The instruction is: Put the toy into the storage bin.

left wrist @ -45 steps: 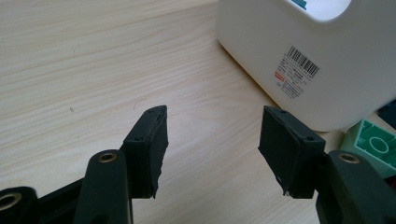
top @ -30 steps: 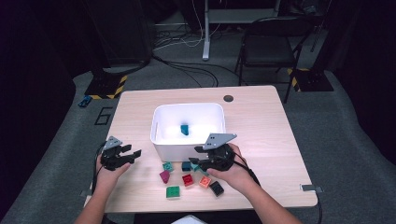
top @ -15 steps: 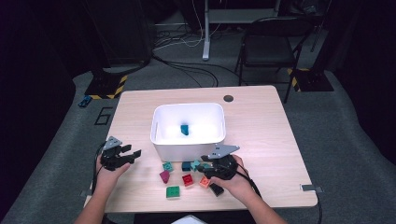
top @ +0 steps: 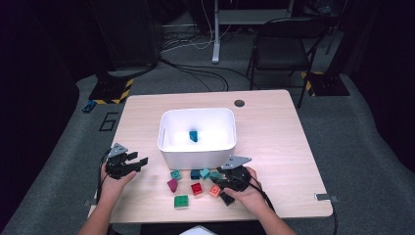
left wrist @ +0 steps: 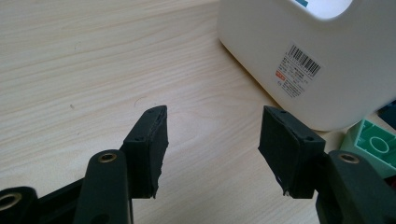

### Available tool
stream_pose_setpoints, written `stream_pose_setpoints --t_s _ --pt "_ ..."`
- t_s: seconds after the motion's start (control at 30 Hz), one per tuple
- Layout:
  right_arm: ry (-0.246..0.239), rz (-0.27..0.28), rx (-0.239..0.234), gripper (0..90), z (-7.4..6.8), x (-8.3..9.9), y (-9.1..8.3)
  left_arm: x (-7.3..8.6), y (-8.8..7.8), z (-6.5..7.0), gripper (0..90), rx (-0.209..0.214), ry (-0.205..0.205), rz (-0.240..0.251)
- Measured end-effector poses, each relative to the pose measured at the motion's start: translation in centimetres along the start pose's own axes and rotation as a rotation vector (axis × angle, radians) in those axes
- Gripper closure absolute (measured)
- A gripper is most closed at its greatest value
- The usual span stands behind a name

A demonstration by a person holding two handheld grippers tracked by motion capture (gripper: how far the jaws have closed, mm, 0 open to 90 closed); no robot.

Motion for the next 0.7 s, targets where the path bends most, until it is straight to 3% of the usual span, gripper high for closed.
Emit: stream_pose_setpoints --t_s 0.7 --pt "0.002 -0.057 0.032 54.6 0.5 1.4 1.7 0.0 0.0 0.0 41.8 0.003 -0.002 -0.005"
Point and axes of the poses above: each handheld gripper's, and its own axes: y roughly forward along the jaws, x roughly out of its underside, z roughly to its right, the point moved 2 cm from there along y, roughly forward along the jaws, and after that the axes turned 13 degrees about z, right-handed, at the moved point
